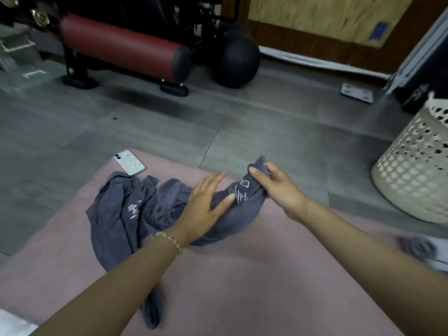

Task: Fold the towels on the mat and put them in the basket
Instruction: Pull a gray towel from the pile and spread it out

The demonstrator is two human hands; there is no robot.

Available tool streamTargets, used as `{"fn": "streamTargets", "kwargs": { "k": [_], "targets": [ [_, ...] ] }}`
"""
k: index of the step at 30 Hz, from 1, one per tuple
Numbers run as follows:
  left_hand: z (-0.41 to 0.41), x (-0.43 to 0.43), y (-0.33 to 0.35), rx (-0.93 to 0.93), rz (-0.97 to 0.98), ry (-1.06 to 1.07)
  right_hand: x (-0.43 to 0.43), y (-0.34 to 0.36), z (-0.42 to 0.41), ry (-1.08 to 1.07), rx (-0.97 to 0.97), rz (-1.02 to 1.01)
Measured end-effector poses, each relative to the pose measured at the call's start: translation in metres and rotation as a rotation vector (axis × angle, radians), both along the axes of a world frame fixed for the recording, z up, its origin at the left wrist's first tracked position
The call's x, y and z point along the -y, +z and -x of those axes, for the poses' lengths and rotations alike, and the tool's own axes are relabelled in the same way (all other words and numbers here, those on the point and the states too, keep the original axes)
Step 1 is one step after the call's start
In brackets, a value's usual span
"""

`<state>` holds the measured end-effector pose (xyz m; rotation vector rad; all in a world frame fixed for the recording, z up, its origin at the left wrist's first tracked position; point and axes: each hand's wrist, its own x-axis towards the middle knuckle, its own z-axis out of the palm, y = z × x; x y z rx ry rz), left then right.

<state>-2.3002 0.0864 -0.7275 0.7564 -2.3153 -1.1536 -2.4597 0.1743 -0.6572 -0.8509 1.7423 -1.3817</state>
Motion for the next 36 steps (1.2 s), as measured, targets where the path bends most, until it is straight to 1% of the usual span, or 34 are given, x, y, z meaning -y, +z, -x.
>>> {"fn": "streamTargets", "kwargs": {
  "k": [2, 5, 8, 10, 12, 14, 16, 18, 20, 21, 25, 27, 28, 29, 31, 34, 36],
  "targets": [
    [0.019, -0.024, 0.042, -0.085, -0.069, -0.069, -0.021, 0.043, 0.005, -0.004, 0.004, 0.029],
    [0.044, -0.062, 0.108, -0.205, -0.296, -0.095, -0.058, 0.107, 0.010, 0.000, -0.015, 0.053],
    [0.060, -0.097, 0.161, -0.236, -0.291, -0.208, -0.102, 0.165, 0.016, -0.058, -0.086, 0.099],
    [0.067, -0.124, 0.187, -0.229, -0.304, -0.248, -0.136, 0.194, 0.023, -0.128, -0.099, 0.143],
    [0.071, -0.153, 0.205, -0.220, -0.386, -0.271, -0.173, 0.209, 0.029, -0.156, -0.075, 0.139],
    [0.076, -0.179, 0.212, -0.182, -0.450, -0.300, -0.207, 0.210, 0.033, -0.127, -0.070, 0.079],
    [0.080, -0.201, 0.220, -0.153, -0.479, -0.313, -0.238, 0.209, 0.031, -0.086, -0.072, 0.054],
    [0.083, -0.222, 0.227, -0.080, -0.486, -0.331, -0.265, 0.209, 0.027, -0.027, -0.059, 0.050],
    [0.087, -0.241, 0.232, -0.003, -0.467, -0.337, -0.288, 0.210, 0.022, 0.034, -0.028, 0.048],
    [0.087, -0.251, 0.236, 0.004, -0.441, -0.340, -0.298, 0.211, 0.021, 0.059, -0.012, 0.052],
    [0.095, -0.275, 0.240, -0.082, -0.376, -0.341, -0.333, 0.215, 0.019, 0.123, 0.008, 0.024],
    [0.092, -0.286, 0.242, -0.021, -0.324, -0.370, -0.346, 0.215, 0.020, 0.131, 0.005, -0.002],
    [0.090, -0.289, 0.241, -0.001, -0.296, -0.353, -0.352, 0.214, 0.021, 0.114, 0.004, -0.010],
    [0.089, -0.291, 0.237, -0.009, -0.273, -0.342, -0.358, 0.211, 0.023, 0.083, -0.006, -0.025],
    [0.085, -0.293, 0.232, -0.114, -0.261, -0.345, -0.369, 0.204, 0.027, 0.040, -0.065, -0.110],
    [0.080, -0.294, 0.237, -0.200, -0.173, -0.449, -0.376, 0.198, 0.022, 0.151, -0.083, -0.305],
    [0.077, -0.298, 0.247, -0.199, -0.091, -0.534, -0.372, 0.198, 0.012, 0.220, -0.090, -0.316]
  ]
}}
